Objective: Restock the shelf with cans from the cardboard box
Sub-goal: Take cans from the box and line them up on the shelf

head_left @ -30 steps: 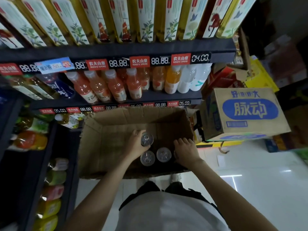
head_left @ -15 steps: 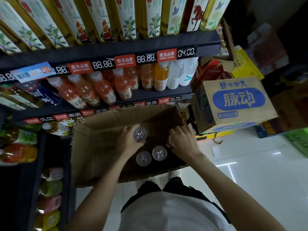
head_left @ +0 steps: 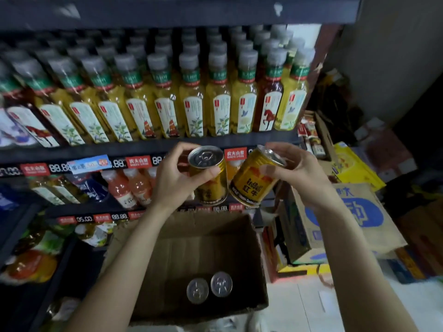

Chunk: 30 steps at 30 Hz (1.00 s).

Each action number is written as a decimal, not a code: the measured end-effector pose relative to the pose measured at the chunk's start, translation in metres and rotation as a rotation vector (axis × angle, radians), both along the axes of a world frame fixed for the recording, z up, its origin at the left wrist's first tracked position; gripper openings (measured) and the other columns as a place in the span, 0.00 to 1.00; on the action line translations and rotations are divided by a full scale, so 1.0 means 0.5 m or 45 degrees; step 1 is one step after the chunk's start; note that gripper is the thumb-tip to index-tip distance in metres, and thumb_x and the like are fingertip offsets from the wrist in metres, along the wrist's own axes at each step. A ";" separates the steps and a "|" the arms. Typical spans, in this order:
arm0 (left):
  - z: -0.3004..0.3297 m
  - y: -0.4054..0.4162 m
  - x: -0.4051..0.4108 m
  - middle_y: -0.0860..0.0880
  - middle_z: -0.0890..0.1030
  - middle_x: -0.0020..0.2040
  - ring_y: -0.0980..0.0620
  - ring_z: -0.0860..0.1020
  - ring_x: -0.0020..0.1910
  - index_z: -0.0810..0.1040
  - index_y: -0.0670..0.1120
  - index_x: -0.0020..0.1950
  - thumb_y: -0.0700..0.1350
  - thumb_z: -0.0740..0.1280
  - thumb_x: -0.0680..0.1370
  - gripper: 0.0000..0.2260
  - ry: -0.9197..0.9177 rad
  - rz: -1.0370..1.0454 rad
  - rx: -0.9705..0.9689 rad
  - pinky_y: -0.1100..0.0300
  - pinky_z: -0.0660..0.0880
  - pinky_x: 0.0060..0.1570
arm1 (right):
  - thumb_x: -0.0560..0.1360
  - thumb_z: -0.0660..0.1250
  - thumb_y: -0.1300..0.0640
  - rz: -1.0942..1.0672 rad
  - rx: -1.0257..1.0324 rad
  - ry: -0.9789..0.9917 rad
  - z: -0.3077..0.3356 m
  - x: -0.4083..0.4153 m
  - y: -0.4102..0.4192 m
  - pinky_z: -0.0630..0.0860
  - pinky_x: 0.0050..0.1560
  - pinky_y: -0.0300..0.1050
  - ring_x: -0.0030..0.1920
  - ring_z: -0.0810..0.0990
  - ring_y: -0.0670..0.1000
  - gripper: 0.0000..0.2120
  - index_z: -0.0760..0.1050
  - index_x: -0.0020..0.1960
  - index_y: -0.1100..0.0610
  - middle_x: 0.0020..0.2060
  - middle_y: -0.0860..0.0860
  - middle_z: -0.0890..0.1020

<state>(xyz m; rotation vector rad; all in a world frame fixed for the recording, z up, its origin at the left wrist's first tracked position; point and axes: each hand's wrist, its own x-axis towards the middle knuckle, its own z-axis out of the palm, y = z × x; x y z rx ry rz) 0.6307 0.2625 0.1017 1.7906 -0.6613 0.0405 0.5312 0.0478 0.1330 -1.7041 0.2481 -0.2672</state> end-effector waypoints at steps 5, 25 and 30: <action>0.150 -0.072 0.048 0.58 0.79 0.44 0.60 0.77 0.44 0.72 0.56 0.44 0.64 0.70 0.62 0.18 -0.221 0.148 -0.106 0.59 0.75 0.44 | 0.66 0.74 0.64 0.049 -0.201 -0.218 0.143 0.043 -0.054 0.77 0.41 0.34 0.47 0.82 0.44 0.18 0.78 0.56 0.56 0.48 0.50 0.84; 0.533 -0.303 0.223 0.53 0.77 0.51 0.57 0.73 0.47 0.74 0.49 0.51 0.70 0.67 0.65 0.28 -0.747 0.715 0.158 0.61 0.71 0.44 | 0.66 0.75 0.57 -0.062 -0.474 -0.622 0.485 0.330 -0.217 0.79 0.56 0.49 0.53 0.80 0.53 0.29 0.72 0.64 0.63 0.54 0.55 0.79; 0.508 -0.327 0.258 0.49 0.78 0.55 0.51 0.76 0.53 0.73 0.46 0.57 0.70 0.64 0.67 0.31 -0.721 0.779 0.343 0.61 0.68 0.42 | 0.66 0.75 0.56 0.007 -0.510 -0.499 0.466 0.388 -0.246 0.78 0.59 0.52 0.55 0.80 0.53 0.31 0.71 0.66 0.62 0.58 0.55 0.79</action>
